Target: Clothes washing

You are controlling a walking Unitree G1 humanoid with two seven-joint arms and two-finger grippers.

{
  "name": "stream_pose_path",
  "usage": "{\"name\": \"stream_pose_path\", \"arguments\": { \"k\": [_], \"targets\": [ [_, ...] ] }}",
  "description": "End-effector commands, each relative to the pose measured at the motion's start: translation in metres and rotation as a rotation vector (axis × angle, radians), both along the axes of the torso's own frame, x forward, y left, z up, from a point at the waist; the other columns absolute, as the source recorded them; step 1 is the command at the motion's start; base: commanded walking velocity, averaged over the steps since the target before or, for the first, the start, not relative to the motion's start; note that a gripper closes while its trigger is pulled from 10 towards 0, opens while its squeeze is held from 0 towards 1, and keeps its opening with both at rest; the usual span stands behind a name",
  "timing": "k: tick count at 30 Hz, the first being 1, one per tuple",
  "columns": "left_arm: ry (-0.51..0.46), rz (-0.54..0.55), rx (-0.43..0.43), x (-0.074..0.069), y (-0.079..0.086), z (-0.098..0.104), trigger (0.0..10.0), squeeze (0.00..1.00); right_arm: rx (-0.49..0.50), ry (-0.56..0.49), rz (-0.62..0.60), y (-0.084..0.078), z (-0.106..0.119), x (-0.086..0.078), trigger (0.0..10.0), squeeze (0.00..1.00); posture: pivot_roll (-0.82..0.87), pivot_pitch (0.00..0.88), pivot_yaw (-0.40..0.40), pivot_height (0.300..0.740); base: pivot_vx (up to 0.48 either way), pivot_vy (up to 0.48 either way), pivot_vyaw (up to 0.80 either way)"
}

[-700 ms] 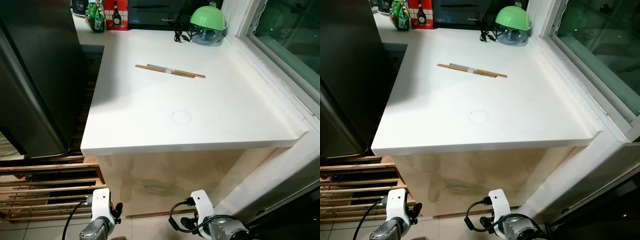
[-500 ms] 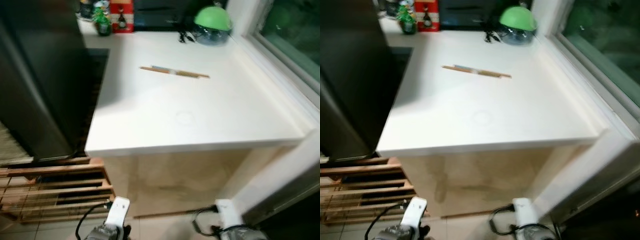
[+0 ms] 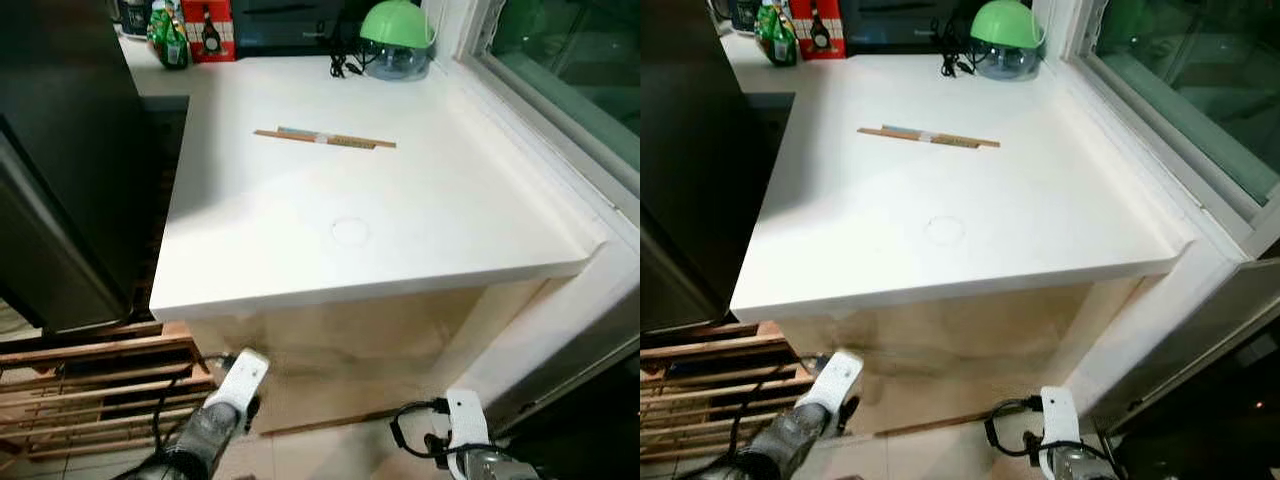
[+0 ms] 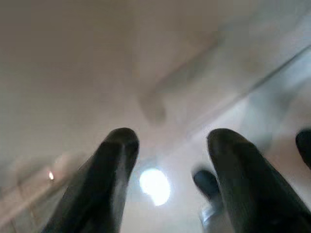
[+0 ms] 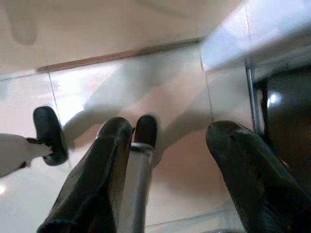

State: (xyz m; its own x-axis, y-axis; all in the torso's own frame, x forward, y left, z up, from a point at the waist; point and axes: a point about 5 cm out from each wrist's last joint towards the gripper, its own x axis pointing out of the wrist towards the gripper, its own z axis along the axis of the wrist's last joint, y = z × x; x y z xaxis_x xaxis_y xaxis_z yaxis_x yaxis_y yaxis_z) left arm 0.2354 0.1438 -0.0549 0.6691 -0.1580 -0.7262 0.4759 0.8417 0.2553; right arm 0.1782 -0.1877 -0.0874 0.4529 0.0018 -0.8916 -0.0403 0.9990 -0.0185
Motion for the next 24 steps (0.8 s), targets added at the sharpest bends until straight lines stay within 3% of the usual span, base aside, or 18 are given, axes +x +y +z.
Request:
{"name": "stream_pose_path", "arguments": {
  "k": [1,3,4,7,9,10,11,12,14,17,18,20,24],
  "targets": [
    [-0.058,-0.088,-0.029,0.005,-0.013,0.006,10.0,0.89,-0.018,-0.038,0.087,-0.001,0.003,0.005,10.0,0.0,-0.1,0.0,0.014,0.74,0.0,0.0,0.0],
    [-0.105,-0.132,-0.023,0.008,-0.015,0.01,10.0,0.87,-0.016,-0.05,0.123,0.001,0.003,0.006,10.0,0.0,-0.1,0.0,0.018,0.74,0.0,0.0,0.0],
    [-0.128,-0.148,-0.054,0.009,-0.017,0.013,10.0,0.0,-0.006,-0.057,0.144,0.002,0.004,0.006,10.0,0.0,-0.1,0.0,0.02,0.74,0.0,0.0,0.0],
    [-0.1,-0.187,-0.104,0.005,-0.017,0.011,10.0,0.0,-0.001,-0.079,0.23,0.006,0.005,0.009,10.0,0.0,-0.11,0.0,0.03,0.74,0.0,0.0,0.0],
    [-0.004,-0.038,-0.105,-0.003,-0.002,0.001,10.0,0.0,-0.007,-0.093,0.288,0.008,0.007,0.011,10.0,0.0,-0.12,0.0,0.045,0.74,0.0,0.0,0.0],
    [0.015,0.093,-0.17,-0.006,0.004,-0.002,9.4,0.0,-0.024,-0.108,0.31,0.009,0.008,0.013,10.0,0.0,-0.13,0.0,0.054,0.74,0.0,0.0,0.0],
    [0.03,0.191,-0.218,-0.009,0.01,-0.004,9.4,0.0,-0.026,-0.121,0.323,0.009,0.008,0.014,10.0,0.0,-0.13,0.0,0.056,0.74,0.0,0.0,0.0],
    [0.033,0.305,-0.244,-0.012,0.018,-0.006,10.0,0.0,0.017,-0.147,0.272,0.011,0.009,0.014,10.0,0.0,-0.13,0.0,0.057,0.74,0.0,0.0,0.0],
    [0.049,0.408,-0.269,-0.017,0.026,-0.009,10.0,0.0,0.07,-0.175,0.189,0.012,0.009,0.013,10.0,0.0,-0.12,0.0,0.051,0.74,0.0,0.0,0.0],
    [0.076,0.4,-0.279,-0.022,0.026,-0.012,10.0,0.0,0.047,-0.183,0.154,0.009,0.009,0.014,10.0,0.0,-0.09,0.0,0.038,0.74,0.0,0.0,0.0],
    [0.065,0.304,-0.207,-0.027,0.025,-0.014,10.0,0.0,0.088,-0.243,0.056,0.009,0.019,0.024,10.0,0.0,-0.07,0.0,0.027,0.74,0.0,0.0,0.0],
    [0.05,0.241,-0.164,-0.03,0.025,-0.014,10.0,0.0,0.119,-0.268,0.025,0.01,0.023,0.028,10.0,0.0,-0.06,0.0,0.016,0.74,0.0,0.0,0.0],
    [0.01,0.323,-0.226,-0.035,0.036,-0.013,10.0,0.0,0.163,-0.339,0.144,0.019,0.028,0.031,10.0,0.0,-0.05,0.0,0.008,0.74,0.0,0.0,0.0]
  ]
}}
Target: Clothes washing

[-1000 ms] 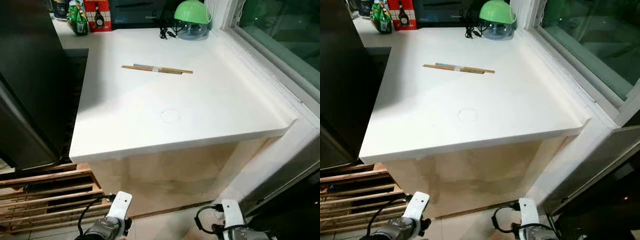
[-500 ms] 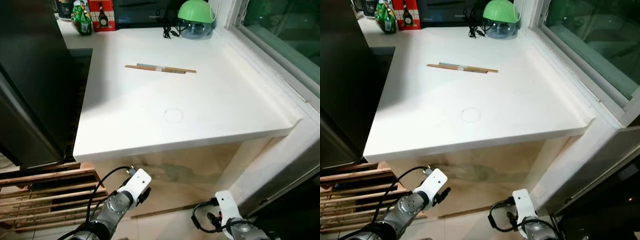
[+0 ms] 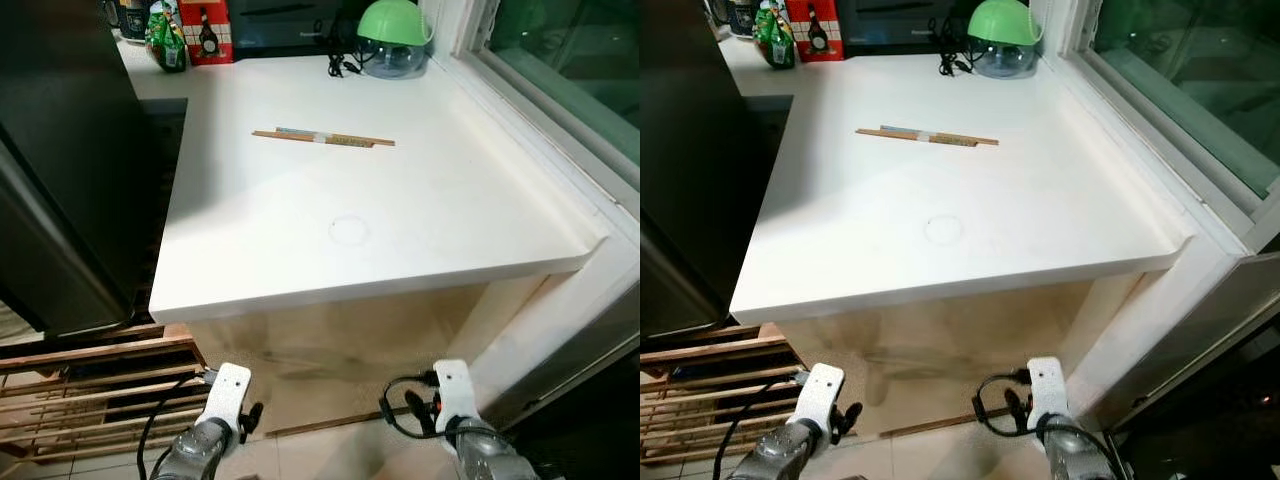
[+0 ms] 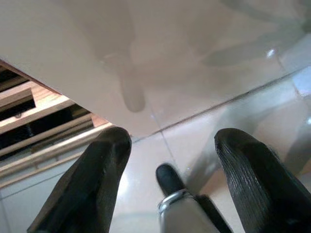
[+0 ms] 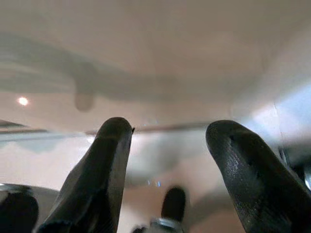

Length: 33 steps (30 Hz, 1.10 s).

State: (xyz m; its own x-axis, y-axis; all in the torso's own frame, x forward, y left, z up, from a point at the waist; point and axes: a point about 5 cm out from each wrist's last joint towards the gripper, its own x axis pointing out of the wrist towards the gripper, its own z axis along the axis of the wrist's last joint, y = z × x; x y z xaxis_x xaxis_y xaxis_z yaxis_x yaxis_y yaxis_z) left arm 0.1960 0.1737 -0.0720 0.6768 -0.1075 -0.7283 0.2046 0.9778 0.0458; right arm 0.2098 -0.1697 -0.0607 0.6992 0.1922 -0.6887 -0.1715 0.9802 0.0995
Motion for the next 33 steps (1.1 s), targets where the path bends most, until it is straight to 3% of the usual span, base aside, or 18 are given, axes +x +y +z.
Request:
{"name": "stream_pose_path", "arguments": {
  "k": [1,5,10,13,16,20,22,23,31,33],
  "targets": [
    [-0.045,0.043,-0.016,0.003,0.008,0.005,10.0,0.0,0.013,-0.035,0.041,0.002,0.003,-0.001,10.0,0.0,-0.04,0.0,0.008,0.74,0.0,0.0,0.0],
    [-0.191,0.171,-0.031,-0.004,0.029,0.019,10.0,0.0,0.074,-0.124,0.072,0.002,0.02,-0.004,10.0,0.0,-0.05,0.0,0.012,0.74,0.0,0.0,0.0],
    [-0.281,0.275,-0.035,-0.019,0.044,0.037,10.0,0.0,0.099,-0.174,0.063,-0.005,0.038,-0.019,10.0,0.0,-0.04,0.0,0.015,0.74,0.0,0.0,0.0],
    [-0.284,0.261,0.061,-0.039,0.053,0.041,10.0,0.0,0.097,-0.199,0.054,-0.012,0.047,-0.033,10.0,0.0,-0.04,0.0,0.019,0.74,0.0,0.0,0.0],
    [-0.358,0.262,0.168,-0.058,0.069,0.059,10.0,0.0,0.112,-0.229,0.039,-0.019,0.065,-0.05,10.0,0.0,-0.04,0.0,0.017,0.74,0.0,0.0,0.0],
    [-0.376,0.287,0.215,-0.068,0.08,0.073,10.0,0.0,0.125,-0.244,0.04,-0.023,0.081,-0.058,10.0,0.0,-0.03,0.0,0.018,0.74,0.0,0.0,0.0],
    [-0.363,0.306,0.263,-0.083,0.095,0.085,10.0,0.0,0.154,-0.282,0.044,-0.025,0.104,-0.065,10.0,0.0,-0.04,0.0,0.025,0.74,0.0,0.0,0.0],
    [-0.373,0.312,0.247,-0.087,0.097,0.089,10.0,0.0,0.157,-0.294,0.048,-0.025,0.109,-0.065,10.0,0.0,-0.05,0.0,0.03,0.74,0.0,0.0,0.0],
    [-0.469,0.34,0.246,-0.091,0.111,0.117,10.0,0.0,0.191,-0.346,0.053,-0.028,0.136,-0.07,10.0,0.0,-0.06,0.0,0.04,0.74,0.0,0.0,0.0],
    [-0.542,0.392,0.199,-0.086,0.118,0.134,10.0,0.0,0.225,-0.38,0.048,-0.029,0.15,-0.069,10.0,0.0,-0.06,0.0,0.04,0.74,0.0,0.0,0.0]
  ]
}}
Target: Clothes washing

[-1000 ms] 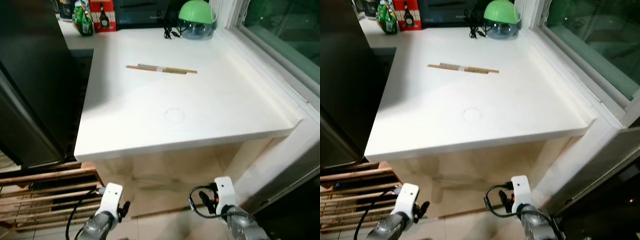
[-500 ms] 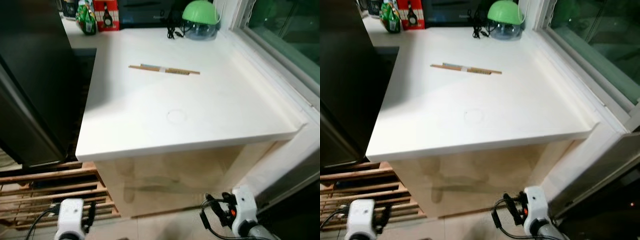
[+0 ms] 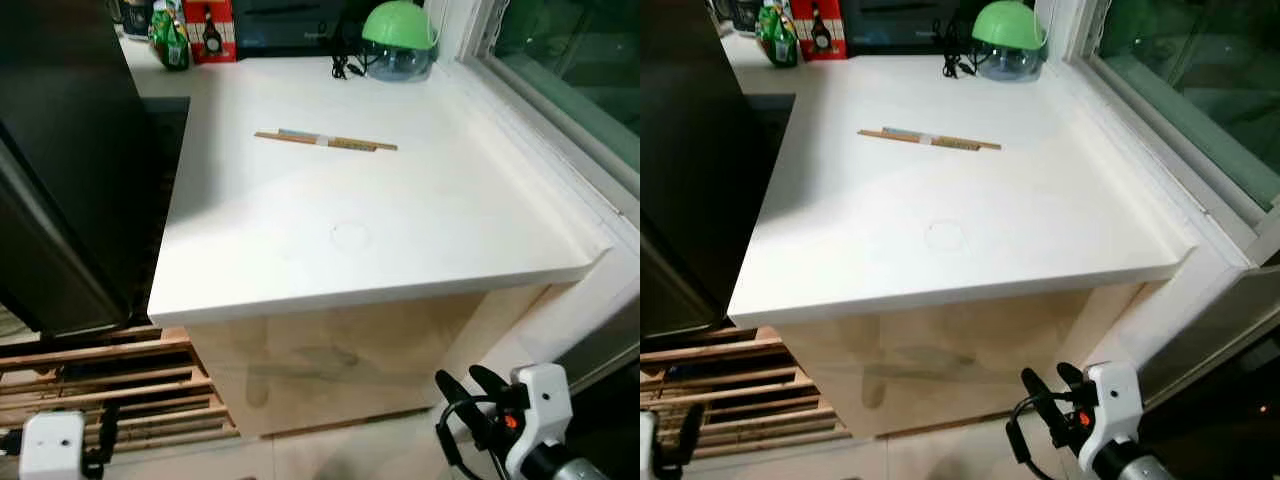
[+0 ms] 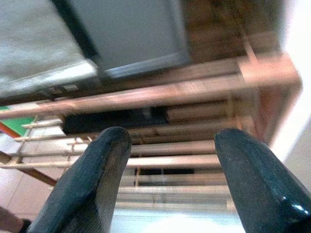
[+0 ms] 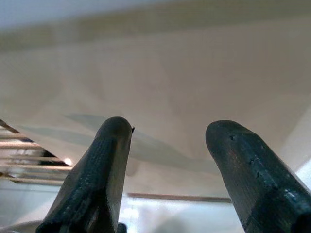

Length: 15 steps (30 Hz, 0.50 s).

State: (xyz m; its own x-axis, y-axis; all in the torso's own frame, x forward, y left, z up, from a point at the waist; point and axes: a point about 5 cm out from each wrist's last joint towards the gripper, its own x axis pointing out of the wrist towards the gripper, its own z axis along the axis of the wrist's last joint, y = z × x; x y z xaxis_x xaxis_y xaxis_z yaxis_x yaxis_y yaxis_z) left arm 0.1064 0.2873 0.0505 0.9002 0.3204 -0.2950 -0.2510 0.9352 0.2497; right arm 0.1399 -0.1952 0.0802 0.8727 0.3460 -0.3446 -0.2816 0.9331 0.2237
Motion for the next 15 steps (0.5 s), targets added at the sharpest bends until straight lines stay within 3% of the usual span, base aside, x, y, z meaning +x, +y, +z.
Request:
{"name": "stream_pose_path", "arguments": {
  "k": [1,4,7,9,12,13,15],
  "targets": [
    [-0.081,-0.04,-0.018,0.009,0.0,0.02,10.0,0.0,0.032,-0.044,-0.005,-0.003,0.014,0.003,10.0,0.0,-0.06,0.0,0.039,0.74,0.0,0.0,0.0],
    [-0.13,-0.111,-0.028,0.019,-0.009,0.033,10.0,0.0,0.069,-0.085,-0.008,-0.001,0.024,0.006,10.0,0.0,-0.05,0.0,0.038,0.74,0.0,0.0,0.0],
    [-0.211,-0.215,-0.04,0.041,-0.023,0.061,10.0,0.0,0.111,-0.162,-0.005,0.003,0.045,0.013,10.0,0.0,-0.06,0.0,0.034,0.74,0.0,0.0,0.0],
    [-0.285,-0.329,-0.027,0.059,-0.037,0.088,10.0,0.0,0.096,-0.222,0.007,0.003,0.059,0.021,10.0,0.0,-0.06,0.0,0.039,0.74,0.0,0.0,0.0],
    [-0.389,-0.41,-0.02,0.086,-0.053,0.125,10.0,0.0,0.098,-0.311,-0.044,-0.002,0.082,0.035,10.0,0.0,-0.06,0.0,0.054,0.74,0.0,0.0,0.0],
    [-0.389,-0.41,-0.02,0.086,-0.053,0.125,10.0,0.0,0.098,-0.311,-0.044,-0.002,0.082,0.035,10.0,0.0,-0.06,0.0,0.054,0.74,0.0,0.0,0.0],
    [-0.432,-0.443,-0.026,0.104,-0.066,0.141,10.0,0.0,0.021,-0.388,-0.133,-0.006,0.098,0.048,10.0,0.0,-0.06,0.0,0.06,0.74,0.0,0.0,0.0]
  ]
}}
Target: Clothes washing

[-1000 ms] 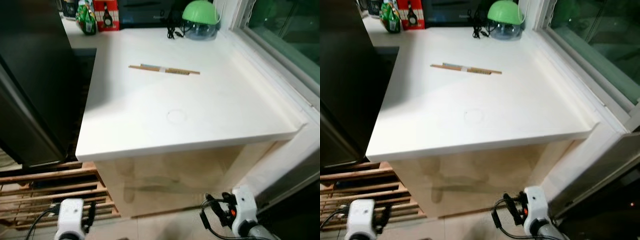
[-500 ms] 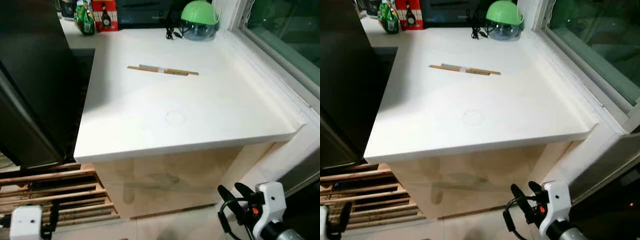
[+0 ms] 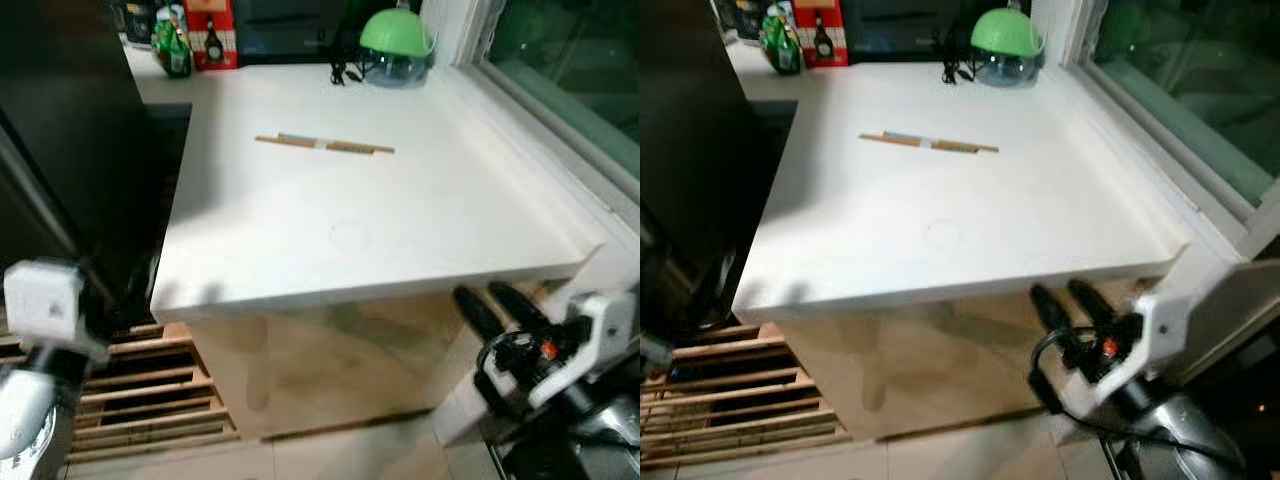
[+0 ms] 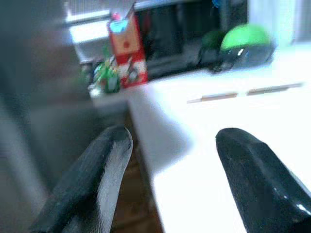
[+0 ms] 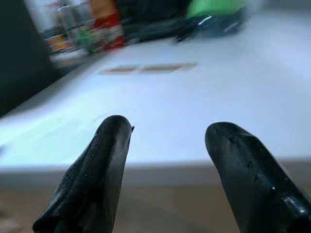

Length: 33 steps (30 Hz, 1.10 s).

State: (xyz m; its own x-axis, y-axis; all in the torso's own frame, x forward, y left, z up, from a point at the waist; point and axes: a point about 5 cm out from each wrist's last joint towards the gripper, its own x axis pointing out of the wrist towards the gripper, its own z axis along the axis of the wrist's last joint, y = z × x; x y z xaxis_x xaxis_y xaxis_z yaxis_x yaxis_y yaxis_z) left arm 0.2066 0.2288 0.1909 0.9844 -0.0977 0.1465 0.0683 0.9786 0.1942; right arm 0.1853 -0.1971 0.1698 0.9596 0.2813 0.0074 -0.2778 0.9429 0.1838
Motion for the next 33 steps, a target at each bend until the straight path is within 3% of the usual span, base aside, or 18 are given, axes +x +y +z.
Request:
{"name": "stream_pose_path", "arguments": {
  "k": [1,4,5,6,9,12,14,16,21,24,25,33],
  "targets": [
    [-0.003,-0.012,0.011,0.011,-0.012,0.006,10.0,0.0,-0.105,-0.052,-0.101,-0.005,0.014,0.008,10.0,0.0,-0.06,0.0,0.063,0.74,0.0,0.0,0.0],
    [0.022,-0.019,0.037,0.034,-0.023,0.007,10.0,0.0,-0.07,-0.011,-0.138,-0.003,0.015,0.018,10.0,0.0,-0.06,0.0,0.062,0.74,0.0,0.0,0.0],
    [0.022,-0.019,0.037,0.034,-0.023,0.007,10.0,0.0,-0.07,-0.011,-0.138,-0.003,0.015,0.018,10.0,0.0,-0.06,0.0,0.062,0.74,0.0,0.0,0.0],
    [-0.005,0.055,-0.014,0.051,-0.025,0.003,10.0,0.0,-0.131,0.01,-0.169,0.005,0.012,0.029,10.0,0.0,-0.06,0.0,0.067,0.74,0.0,0.0,0.0],
    [-0.021,0.097,-0.023,0.062,-0.029,-0.001,10.0,0.0,-0.163,0.005,-0.194,0.012,0.012,0.038,10.0,0.0,-0.06,0.0,0.062,0.74,0.0,0.0,0.0],
    [0.034,0.019,-0.023,0.071,-0.043,-0.004,10.0,0.0,-0.202,-0.014,-0.219,0.024,0.015,0.053,10.0,0.0,-0.05,0.0,0.057,0.74,0.0,0.0,-0.78],
    [0.056,-0.019,0.006,0.073,-0.051,-0.006,10.0,0.0,-0.217,-0.021,-0.245,0.027,0.017,0.06,10.0,0.0,-0.04,0.0,0.047,0.74,0.0,0.0,-0.78],
    [0.105,-0.07,-0.022,0.072,-0.059,-0.012,10.0,0.0,-0.2,-0.023,-0.281,0.028,0.019,0.066,10.0,0.0,-0.03,0.0,0.042,0.74,0.0,0.0,-0.78],
    [0.111,-0.039,-0.018,0.067,-0.068,-0.023,10.0,0.0,-0.29,-0.06,-0.35,0.021,0.016,0.075,10.0,0.0,0.0,0.0,-0.001,0.74,0.0,0.0,-0.78],
    [0.127,-0.046,0.017,0.067,-0.073,-0.028,10.0,0.0,-0.283,0.011,-0.379,0.018,0.003,0.079,10.0,0.0,0.02,0.0,-0.017,0.74,0.0,0.0,-0.78],
    [0.134,-0.038,0.069,0.069,-0.074,-0.03,10.0,0.0,-0.268,0.05,-0.397,0.017,-0.003,0.081,10.0,0.0,0.02,0.0,-0.019,0.74,0.0,0.0,-0.78],
    [0.08,-0.099,0.111,0.086,-0.084,-0.015,10.0,0.0,-0.217,0.022,-0.466,0.013,0.004,0.093,10.0,0.0,0.0,0.0,0.012,0.74,0.0,0.0,-0.79]
  ]
}}
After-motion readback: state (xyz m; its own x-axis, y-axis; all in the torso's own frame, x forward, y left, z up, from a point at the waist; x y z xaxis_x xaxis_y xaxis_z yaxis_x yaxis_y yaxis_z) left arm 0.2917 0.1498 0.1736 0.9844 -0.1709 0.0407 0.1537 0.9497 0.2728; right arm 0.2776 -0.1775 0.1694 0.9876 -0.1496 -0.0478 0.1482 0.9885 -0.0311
